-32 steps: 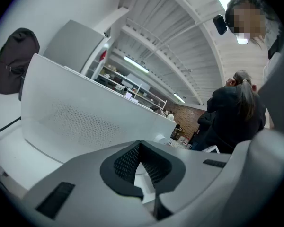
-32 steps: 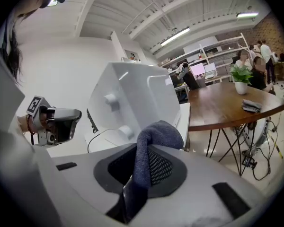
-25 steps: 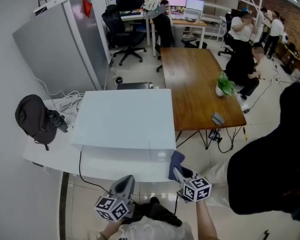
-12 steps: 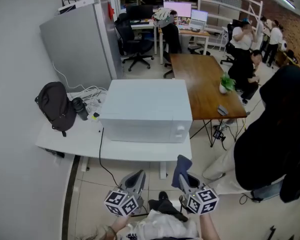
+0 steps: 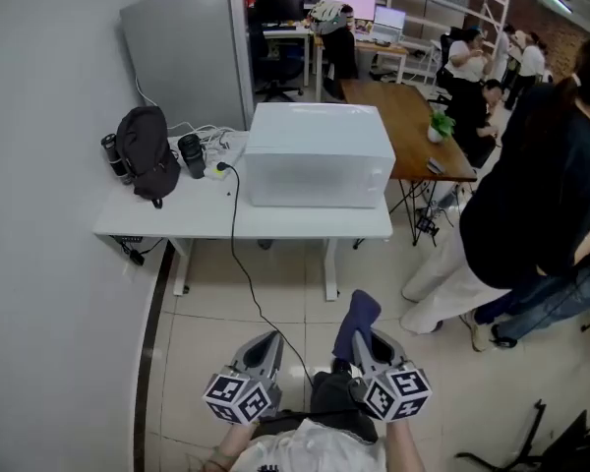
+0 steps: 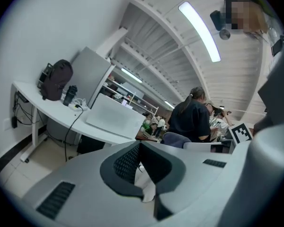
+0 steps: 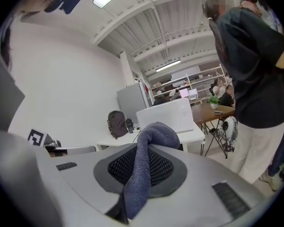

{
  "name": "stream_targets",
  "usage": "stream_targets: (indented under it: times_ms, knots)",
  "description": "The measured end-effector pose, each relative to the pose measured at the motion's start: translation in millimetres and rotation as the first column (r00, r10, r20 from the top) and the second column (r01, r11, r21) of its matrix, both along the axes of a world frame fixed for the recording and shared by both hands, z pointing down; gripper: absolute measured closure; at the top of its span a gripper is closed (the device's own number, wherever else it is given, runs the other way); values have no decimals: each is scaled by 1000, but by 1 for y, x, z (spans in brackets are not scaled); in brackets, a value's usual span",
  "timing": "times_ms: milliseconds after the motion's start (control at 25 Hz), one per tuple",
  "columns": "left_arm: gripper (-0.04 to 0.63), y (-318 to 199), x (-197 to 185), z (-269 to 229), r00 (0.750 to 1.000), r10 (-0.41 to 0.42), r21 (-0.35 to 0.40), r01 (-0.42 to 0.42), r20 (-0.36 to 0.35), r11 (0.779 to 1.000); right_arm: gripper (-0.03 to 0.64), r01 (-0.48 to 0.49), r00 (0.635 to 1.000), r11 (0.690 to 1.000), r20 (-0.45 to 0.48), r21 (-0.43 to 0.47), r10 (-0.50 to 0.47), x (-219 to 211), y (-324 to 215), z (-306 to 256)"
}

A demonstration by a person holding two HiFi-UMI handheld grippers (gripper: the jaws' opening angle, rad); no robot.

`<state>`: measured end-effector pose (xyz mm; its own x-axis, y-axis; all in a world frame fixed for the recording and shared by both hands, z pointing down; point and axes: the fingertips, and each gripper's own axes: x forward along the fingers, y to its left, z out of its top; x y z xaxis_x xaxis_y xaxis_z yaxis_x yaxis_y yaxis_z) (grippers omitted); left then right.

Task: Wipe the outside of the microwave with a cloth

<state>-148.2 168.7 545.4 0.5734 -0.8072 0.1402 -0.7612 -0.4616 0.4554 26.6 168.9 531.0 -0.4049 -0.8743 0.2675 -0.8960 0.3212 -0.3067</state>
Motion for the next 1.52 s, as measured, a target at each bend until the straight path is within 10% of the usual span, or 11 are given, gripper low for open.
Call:
stream_targets:
  times_ms: [1520]
  knots:
    - [607,101,65,-22,994,70,76,-76,80,994,548,59,997,996,-49,-69,-63,-10,118,12]
